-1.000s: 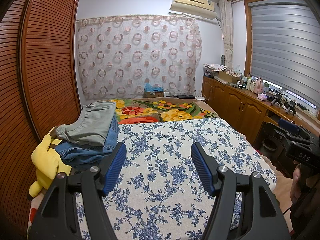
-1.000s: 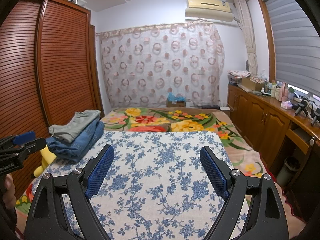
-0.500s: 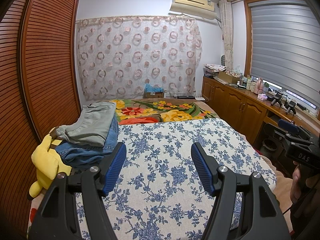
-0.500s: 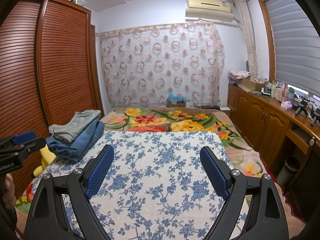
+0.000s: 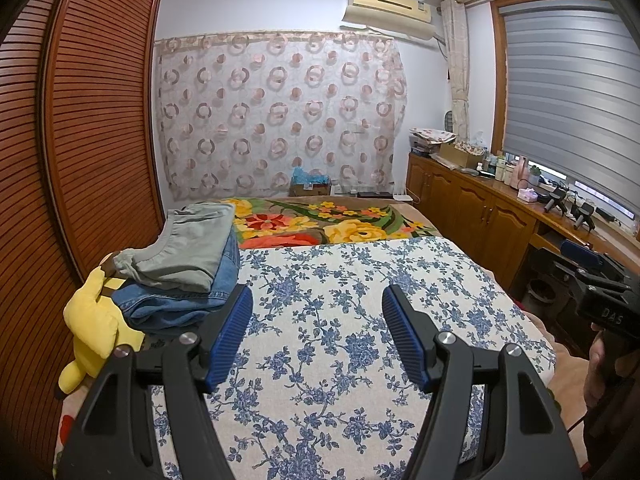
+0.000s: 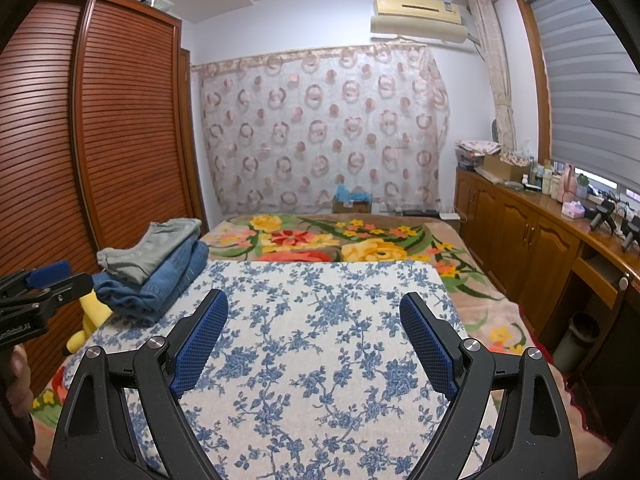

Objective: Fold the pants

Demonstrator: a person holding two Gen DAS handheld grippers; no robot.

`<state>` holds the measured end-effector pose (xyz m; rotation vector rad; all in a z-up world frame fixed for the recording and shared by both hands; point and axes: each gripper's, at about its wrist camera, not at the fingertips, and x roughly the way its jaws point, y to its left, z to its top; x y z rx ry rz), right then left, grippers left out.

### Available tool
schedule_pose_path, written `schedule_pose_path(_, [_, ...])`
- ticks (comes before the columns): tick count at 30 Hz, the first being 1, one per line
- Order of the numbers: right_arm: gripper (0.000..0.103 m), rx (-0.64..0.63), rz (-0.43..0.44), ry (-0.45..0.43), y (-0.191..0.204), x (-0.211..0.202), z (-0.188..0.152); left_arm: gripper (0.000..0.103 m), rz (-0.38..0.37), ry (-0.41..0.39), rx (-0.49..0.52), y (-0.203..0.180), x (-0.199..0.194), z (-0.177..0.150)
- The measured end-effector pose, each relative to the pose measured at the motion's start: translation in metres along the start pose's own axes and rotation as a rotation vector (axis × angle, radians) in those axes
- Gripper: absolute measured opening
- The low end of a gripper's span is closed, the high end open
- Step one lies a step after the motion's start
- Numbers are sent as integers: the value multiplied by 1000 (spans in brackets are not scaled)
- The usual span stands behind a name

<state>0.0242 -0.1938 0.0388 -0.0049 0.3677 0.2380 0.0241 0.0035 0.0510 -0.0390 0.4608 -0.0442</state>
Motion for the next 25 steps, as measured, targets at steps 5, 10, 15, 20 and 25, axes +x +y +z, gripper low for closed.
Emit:
schedule_pose_path(5, [90,0,0,0,0,0,0,68,1,-1,0,3,1,0])
schedule_pose_path(10, [90,1,1,-1,0,0,0,68,0,-2,0,3,1,0])
schedule_pose_path(15, [90,0,0,-1,0,0,0,68,0,-1,-1,3,1,0])
schedule_pose_path(20, [90,1,1,0,0,0,0,68,1,-2,0,4,1,-1])
schedule_pose_path(25, [90,0,0,-1,0,0,0,68,1,-1,-1,4,1,-1])
